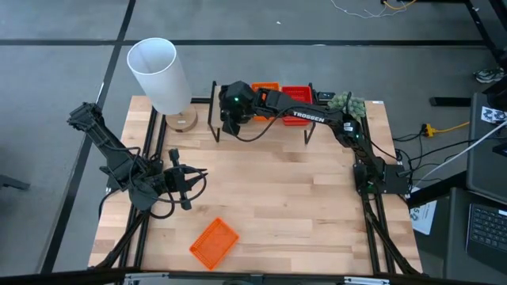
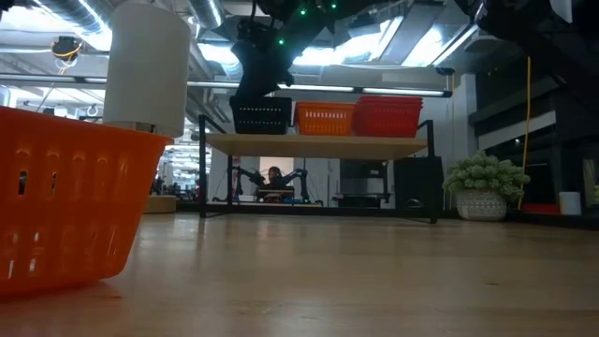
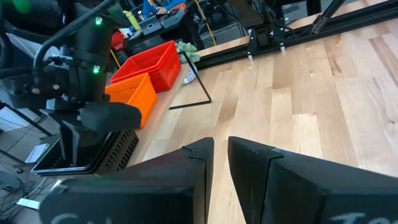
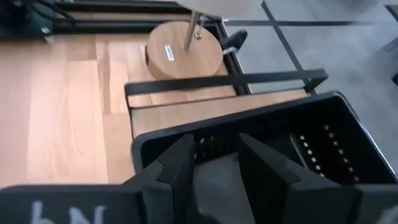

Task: Stack baskets on shelf by color
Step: Stack the black basket on top of the stacked black baskets on the shelf, then adjust the baskets on the shelf

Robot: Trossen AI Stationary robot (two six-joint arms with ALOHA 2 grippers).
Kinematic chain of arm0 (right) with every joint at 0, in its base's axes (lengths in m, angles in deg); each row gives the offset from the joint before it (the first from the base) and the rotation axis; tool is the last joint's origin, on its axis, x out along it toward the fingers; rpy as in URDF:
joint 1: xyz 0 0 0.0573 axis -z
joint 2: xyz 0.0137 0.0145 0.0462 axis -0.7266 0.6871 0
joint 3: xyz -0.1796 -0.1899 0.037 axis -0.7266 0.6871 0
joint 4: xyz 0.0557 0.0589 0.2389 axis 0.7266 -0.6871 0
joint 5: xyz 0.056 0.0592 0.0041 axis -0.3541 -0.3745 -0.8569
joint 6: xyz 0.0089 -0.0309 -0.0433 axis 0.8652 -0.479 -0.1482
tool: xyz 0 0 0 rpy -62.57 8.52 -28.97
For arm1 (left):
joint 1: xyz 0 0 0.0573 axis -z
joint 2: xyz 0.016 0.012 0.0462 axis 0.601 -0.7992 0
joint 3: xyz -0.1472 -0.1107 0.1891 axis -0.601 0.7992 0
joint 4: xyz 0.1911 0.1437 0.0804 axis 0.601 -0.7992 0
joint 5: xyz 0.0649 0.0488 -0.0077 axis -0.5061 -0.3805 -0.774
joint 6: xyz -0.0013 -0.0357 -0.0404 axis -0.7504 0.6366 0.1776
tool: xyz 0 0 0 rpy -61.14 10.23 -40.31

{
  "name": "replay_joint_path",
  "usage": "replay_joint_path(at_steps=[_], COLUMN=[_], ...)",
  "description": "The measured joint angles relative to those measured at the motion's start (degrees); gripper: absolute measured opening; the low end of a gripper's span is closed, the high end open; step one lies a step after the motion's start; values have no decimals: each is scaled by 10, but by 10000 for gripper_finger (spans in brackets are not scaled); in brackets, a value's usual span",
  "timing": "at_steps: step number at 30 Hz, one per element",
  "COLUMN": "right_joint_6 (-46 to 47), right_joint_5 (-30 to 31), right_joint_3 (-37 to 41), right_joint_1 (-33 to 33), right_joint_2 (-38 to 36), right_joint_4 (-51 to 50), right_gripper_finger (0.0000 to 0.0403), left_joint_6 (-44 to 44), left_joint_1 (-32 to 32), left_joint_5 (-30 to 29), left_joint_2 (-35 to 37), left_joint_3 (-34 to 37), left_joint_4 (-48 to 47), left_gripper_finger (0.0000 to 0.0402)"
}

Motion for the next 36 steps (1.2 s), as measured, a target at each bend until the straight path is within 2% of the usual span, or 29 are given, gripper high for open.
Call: replay_joint_path(at_steps=[13,17,19,22,27,30,36], right_joint_6=[-3,-16,-17,-11,52,76,69], right_joint_5=[-10,10,36,67,118,147,152], right_joint_3=[-6,-60,-50,-50,-51,-49,-20], right_joint_1=[0,-2,-5,-8,-8,-6,-4], right_joint_2=[-2,-9,-31,-54,-71,-70,-68], right_joint_4=[10,-52,-84,-185,-355,-389,-346], right_gripper_finger=[126,126,126,126,126,126,126], left_joint_6=[0,0,0,1,5,16,24], left_joint_1=[0,0,0,0,0,0,0], left_joint_5=[0,1,4,8,17,18,18], left_joint_2=[0,0,0,0,0,0,0], left_joint_3=[0,0,0,0,0,0,0], left_joint_4=[0,0,-1,-5,-5,-6,-8], left_gripper_finger=[41,41,41,41,41,41,41])
